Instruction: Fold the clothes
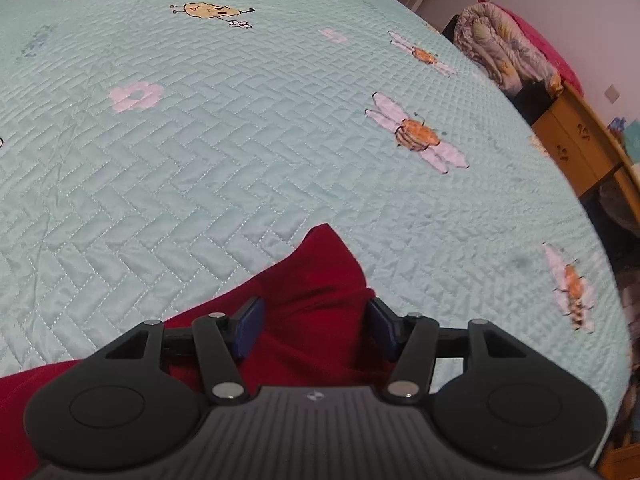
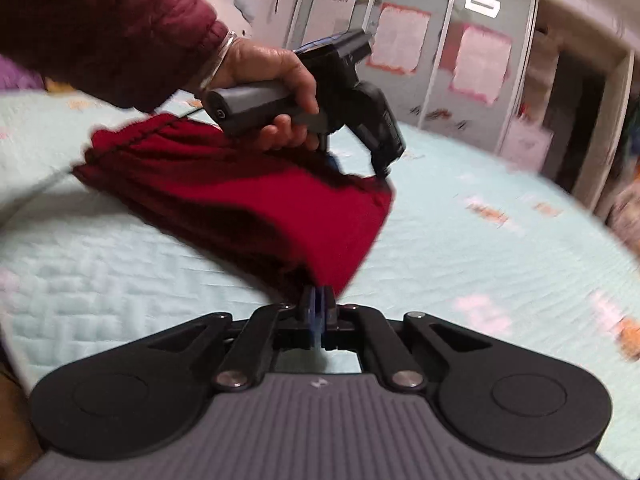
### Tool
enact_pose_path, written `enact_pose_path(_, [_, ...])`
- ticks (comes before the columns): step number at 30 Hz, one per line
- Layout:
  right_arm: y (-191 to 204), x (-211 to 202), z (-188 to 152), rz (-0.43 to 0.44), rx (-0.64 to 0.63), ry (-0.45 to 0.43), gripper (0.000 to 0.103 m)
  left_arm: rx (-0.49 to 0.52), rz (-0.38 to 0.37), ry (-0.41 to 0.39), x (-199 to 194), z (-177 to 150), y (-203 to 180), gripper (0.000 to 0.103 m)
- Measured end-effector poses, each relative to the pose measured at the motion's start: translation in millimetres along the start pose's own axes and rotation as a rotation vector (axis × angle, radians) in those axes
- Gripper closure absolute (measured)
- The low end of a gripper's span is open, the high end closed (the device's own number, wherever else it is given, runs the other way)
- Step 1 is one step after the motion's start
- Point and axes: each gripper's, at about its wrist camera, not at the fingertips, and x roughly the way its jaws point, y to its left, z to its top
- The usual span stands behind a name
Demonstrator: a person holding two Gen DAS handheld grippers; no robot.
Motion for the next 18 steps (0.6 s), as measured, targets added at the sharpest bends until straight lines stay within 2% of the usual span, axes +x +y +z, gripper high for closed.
enact_pose_path(3, [-24.4,-12.3,-3.1,0.078,0.165,-0.004,0.102,-0.002,-0.051,-0.014,-19.0,1.1,-1.2,0.044])
enact_pose_path(7, [-66.0,-20.4,6.4,0.148,0.415,-0.116,0.098,0.04,-0.079,-0.069,-46.9,6.1,-8.5,0.043])
enact_pose_path(10, [-85.2,9.7,28.9,0.224,0.573,-0.115,0.098,0.068,-0.07,-0.079,-52.5,16.8,-14.9,0.043])
enact_pose_path(12, [-92.4,38.3,41.8,0.289,0.684,-0.095,0.098,0.109,-0.023,-0.079,-49.3,23.7,-23.8,0.042])
enact_pose_path(15, [-84.3,71.5,53.3,0.331,0.748,-0.074,0.098,0.297,0.059,-0.063,-38.5,21.5,-48.3,0.042])
enact_pose_path(18, [-65.1,97.6,43.3,0.282,0.707,-0.036,0.098,0.512,0.137,-0.039,-25.1,13.9,-73.1,0.042])
